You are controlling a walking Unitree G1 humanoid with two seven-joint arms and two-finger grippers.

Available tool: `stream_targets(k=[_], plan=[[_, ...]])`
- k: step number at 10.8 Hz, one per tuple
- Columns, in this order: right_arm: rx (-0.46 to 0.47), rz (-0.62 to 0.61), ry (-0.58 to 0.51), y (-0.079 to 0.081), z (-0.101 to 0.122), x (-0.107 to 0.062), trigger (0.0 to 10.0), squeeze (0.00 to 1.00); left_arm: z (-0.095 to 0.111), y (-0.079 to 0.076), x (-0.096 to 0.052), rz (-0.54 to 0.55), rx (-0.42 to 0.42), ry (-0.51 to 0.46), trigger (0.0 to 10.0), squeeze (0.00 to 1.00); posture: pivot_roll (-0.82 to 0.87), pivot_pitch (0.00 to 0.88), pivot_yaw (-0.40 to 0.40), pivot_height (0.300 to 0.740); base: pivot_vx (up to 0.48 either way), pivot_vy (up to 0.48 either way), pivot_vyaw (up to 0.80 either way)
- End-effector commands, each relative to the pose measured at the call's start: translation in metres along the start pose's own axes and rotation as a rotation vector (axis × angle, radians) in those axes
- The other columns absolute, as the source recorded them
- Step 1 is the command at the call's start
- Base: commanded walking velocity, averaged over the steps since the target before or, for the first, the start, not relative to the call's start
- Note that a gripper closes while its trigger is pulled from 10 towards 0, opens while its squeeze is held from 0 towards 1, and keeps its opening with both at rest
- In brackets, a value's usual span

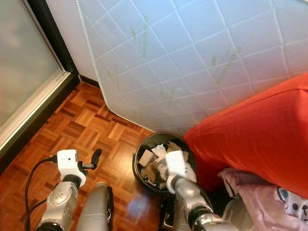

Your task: Clean up the room

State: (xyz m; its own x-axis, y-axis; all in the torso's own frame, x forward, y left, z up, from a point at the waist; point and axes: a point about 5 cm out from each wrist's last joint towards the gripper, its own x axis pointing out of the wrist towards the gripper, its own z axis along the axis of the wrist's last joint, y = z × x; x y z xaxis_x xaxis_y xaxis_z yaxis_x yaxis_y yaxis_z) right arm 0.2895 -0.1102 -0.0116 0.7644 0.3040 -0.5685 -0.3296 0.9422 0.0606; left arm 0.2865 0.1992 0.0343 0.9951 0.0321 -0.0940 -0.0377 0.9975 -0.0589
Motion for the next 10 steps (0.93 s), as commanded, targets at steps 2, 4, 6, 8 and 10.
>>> stream_targets(k=[2, 4, 6, 8, 10], plan=[[0.041, -0.052, 0.032, -0.004, -0.015, -0.004, 10.0, 0.0, -0.011, 0.0, -0.006, 0.004, -0.007, 0.047, 10.0, 0.0, 0.27, 0.321, -0.074, 0.64, 0.0, 0.0, 0.0], [0.165, -0.132, -0.005, -0.016, -0.018, -0.008, 10.0, 0.0, -0.024, 0.006, -0.013, 0.016, 0.011, 0.116, 10.0, 0.0, 0.27, 0.297, -0.068, 0.64, 0.0, 0.0, 0.0], [0.322, -0.23, -0.072, -0.036, -0.02, -0.015, 10.0, 0.0, -0.039, 0.017, -0.023, 0.045, 0.025, 0.193, 10.0, 0.0, 0.27, 0.274, -0.06, 0.645, 0.0, 0.0, 0.0], [0.404, -0.297, -0.08, -0.051, -0.031, -0.024, 10.0, 0.0, -0.048, 0.024, -0.03, 0.061, 0.034, 0.244, 10.0, 0.0, 0.27, 0.255, -0.05, 0.675, 0.0, 0.0, 0.0], [0.442, -0.318, -0.095, -0.055, -0.037, -0.028, 10.0, 0.0, -0.055, 0.028, -0.035, 0.067, 0.05, 0.291, 10.0, 0.0, 0.26, 0.238, -0.037, 0.71, 0.0, 0.0, 0.0]])
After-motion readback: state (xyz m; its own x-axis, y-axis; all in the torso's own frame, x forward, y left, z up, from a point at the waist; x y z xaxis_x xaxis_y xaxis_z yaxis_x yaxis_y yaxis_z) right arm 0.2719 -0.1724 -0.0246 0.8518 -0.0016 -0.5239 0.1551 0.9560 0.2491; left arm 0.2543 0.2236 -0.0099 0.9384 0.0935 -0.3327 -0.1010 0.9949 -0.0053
